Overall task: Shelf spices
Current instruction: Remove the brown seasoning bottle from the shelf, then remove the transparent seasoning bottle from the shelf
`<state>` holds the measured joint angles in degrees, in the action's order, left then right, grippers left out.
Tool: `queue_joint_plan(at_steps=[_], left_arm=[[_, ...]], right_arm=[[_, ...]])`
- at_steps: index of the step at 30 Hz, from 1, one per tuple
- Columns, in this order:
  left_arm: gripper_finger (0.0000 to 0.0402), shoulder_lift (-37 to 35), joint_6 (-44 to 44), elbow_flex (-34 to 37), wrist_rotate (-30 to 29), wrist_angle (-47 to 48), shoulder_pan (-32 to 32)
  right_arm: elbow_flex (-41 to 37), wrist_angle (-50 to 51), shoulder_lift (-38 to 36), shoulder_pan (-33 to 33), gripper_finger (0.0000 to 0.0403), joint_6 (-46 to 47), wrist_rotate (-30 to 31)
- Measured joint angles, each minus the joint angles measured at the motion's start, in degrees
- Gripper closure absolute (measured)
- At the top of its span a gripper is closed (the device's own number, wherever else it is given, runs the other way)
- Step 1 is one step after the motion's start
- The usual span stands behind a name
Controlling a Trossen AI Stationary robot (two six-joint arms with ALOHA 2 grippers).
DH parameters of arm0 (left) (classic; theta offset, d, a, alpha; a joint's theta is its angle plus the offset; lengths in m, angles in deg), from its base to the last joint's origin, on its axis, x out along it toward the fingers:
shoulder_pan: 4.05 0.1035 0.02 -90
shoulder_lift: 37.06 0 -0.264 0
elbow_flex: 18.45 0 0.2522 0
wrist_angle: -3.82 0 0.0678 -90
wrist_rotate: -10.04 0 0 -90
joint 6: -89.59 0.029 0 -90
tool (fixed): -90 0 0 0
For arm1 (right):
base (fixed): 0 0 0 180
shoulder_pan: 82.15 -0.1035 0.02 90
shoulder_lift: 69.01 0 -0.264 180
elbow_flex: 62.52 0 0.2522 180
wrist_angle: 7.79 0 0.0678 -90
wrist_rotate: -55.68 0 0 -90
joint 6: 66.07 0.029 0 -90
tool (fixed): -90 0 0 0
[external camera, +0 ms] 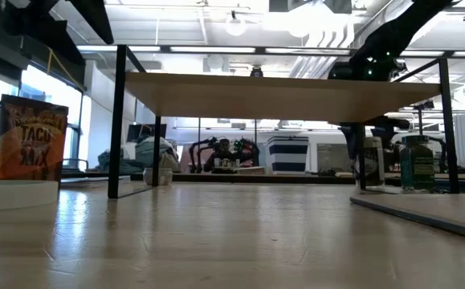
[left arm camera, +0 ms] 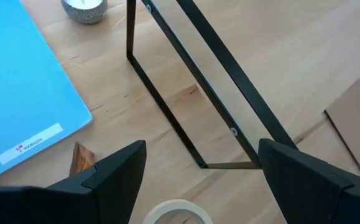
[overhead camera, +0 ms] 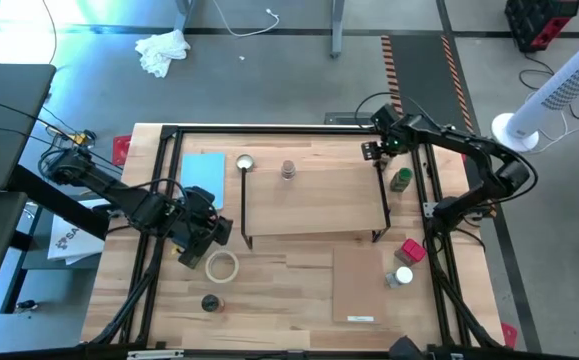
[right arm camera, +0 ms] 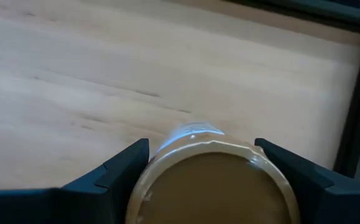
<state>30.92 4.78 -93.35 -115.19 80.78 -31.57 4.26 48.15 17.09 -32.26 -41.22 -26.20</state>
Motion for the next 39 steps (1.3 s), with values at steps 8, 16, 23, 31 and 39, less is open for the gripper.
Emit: queue_joint_plan(at_steps=[8,16,23,31,39], left_arm=[[0.0094,0.0,1.4,0.0,0.0,0.0,0.6],[0.0094,0.0,4.8,0.0,-1.9,0.0,0.6],[0.0094,-0.9,11.8,-0.3,-3.6,-0.1,2.9],[0.0094,-3.2,36.3,-4.7,-5.6,-15.9,12.4],[0.0094,2.2,66.7,-4.7,12.9,-34.5,29.8]], right_arm=[[3.6,2.5,-4.9,0.0,0.0066,-3.4,-0.4],[5.5,11.6,-10.3,0.0,0.0041,-4.2,1.0],[11.4,13.4,-16.6,-0.6,0.0040,-1.7,1.7],[17.1,10.1,-21.7,-5.1,0.0039,-0.4,-2.7],[19.4,7.3,-23.7,-16.5,0.0039,0.9,-2.7]])
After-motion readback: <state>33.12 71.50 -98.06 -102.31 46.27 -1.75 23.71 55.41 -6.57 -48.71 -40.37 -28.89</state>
